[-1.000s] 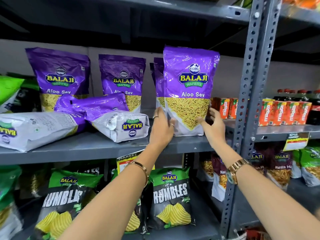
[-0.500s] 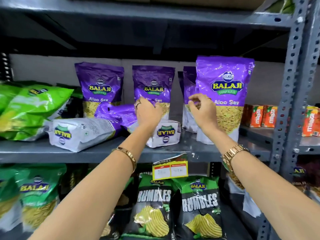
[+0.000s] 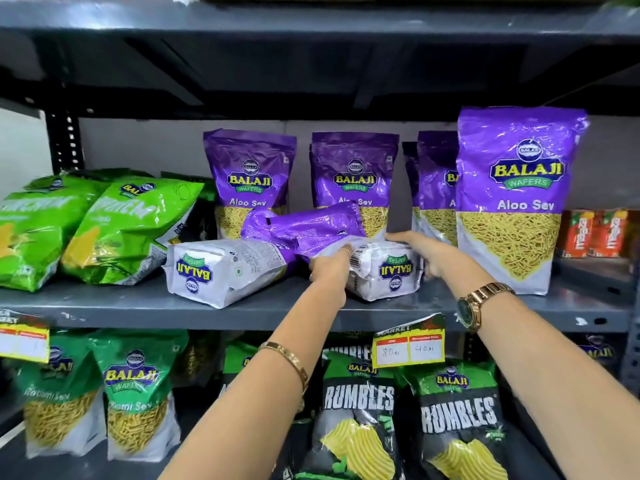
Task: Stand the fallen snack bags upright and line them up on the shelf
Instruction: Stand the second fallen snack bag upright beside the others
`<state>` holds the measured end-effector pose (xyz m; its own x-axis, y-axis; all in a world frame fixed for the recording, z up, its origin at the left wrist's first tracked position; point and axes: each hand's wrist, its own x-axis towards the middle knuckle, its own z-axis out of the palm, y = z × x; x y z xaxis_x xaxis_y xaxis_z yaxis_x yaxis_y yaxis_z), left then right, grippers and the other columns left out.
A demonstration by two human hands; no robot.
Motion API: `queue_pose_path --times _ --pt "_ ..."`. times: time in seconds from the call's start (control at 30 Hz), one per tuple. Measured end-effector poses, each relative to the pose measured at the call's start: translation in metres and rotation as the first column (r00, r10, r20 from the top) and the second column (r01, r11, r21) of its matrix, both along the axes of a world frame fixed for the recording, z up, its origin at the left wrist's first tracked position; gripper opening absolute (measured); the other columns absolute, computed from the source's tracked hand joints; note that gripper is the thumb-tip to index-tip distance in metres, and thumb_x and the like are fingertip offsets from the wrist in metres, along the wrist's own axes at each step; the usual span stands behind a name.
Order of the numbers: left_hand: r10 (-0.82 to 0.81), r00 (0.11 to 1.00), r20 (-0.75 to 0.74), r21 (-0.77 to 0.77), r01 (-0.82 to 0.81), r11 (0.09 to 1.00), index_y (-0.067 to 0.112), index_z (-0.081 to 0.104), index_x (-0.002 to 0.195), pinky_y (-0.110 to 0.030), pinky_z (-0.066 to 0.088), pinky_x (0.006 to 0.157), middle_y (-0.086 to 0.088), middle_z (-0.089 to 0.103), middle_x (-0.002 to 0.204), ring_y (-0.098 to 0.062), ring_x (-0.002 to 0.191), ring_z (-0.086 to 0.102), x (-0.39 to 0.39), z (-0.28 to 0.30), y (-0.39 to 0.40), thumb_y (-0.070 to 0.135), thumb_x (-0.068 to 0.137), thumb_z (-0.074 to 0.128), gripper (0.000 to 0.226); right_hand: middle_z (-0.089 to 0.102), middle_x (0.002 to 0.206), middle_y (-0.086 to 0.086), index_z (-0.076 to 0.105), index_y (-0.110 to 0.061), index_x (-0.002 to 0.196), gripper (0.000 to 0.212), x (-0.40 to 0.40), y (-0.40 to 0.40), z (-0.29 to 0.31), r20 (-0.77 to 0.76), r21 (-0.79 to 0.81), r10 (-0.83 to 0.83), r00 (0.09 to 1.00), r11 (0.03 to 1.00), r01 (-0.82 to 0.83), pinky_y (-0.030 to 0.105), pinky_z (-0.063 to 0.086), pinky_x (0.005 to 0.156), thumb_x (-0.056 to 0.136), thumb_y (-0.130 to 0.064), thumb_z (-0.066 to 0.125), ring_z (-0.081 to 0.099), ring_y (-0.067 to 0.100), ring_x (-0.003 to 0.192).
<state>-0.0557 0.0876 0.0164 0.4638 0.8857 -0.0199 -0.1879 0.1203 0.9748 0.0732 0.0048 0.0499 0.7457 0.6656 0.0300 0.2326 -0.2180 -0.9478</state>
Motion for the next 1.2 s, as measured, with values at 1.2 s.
queue_pose_path --times 1.2 --pt "-0.209 0.970 0.122 0.266 0.171 0.949 0.011 0.053 0.122 -0.033 0.047 0.092 -0.011 0.060 0.126 -0.025 0.111 0.057 0.027 0.012 0.068 0.046 0.095 0.032 0.049 0.054 0.094 0.005 0.051 -0.006 0.114 0.036 0.032 0.014 -0.030 0.352 0.670 -0.549 0.758 0.713 0.206 0.024 0.045 0.071 0.079 -0.005 0.061 0.052 0.019 0.077"
